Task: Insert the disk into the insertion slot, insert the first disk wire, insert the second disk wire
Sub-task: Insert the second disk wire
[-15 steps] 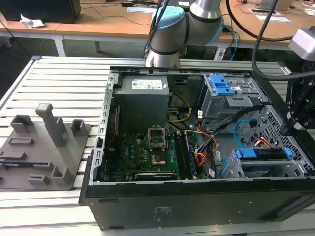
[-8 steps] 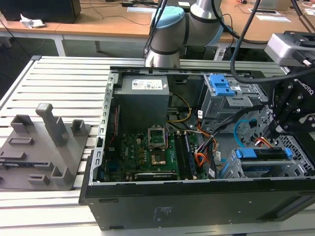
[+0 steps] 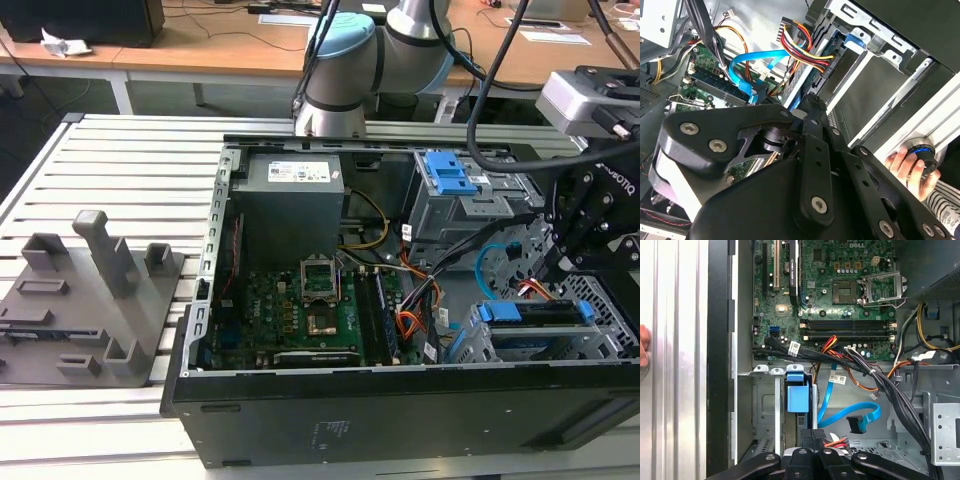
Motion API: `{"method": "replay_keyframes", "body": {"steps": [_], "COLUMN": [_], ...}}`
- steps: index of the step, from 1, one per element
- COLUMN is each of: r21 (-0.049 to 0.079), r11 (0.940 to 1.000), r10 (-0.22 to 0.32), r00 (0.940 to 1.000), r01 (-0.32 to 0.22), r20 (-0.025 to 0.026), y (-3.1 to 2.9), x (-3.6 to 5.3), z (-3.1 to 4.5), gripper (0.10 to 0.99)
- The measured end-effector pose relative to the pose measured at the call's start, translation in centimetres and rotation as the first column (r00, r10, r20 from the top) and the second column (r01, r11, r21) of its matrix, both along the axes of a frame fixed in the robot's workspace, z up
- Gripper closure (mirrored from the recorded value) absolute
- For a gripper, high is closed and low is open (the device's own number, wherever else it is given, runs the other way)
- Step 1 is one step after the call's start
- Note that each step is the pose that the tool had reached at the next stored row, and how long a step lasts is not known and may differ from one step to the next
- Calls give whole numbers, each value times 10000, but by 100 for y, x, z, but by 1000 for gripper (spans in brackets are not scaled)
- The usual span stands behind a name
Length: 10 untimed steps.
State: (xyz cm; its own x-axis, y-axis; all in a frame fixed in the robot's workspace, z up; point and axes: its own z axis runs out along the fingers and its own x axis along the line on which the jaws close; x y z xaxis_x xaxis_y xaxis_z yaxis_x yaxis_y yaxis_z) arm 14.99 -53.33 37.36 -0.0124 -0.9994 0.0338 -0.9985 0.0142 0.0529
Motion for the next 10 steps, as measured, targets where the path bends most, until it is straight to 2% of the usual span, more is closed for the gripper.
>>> {"method": "replay_keyframes", "body": {"steps": [4,5,6,8,10], "r21": [0,0,0,10,109], "r11": [10000,10000,10000,10000,9999], "r10": [0,0,0,1,130], "r00": [10000,10000,10000,10000,9999], "r01": [0,0,0,-1,-130], "r20": [1,1,1,0,0], "y": [0,0,0,0,0], "x": [0,0,0,0,0], "z": [-1,-2,-2,-3,3], "gripper": [973,851,784,784,784]}}
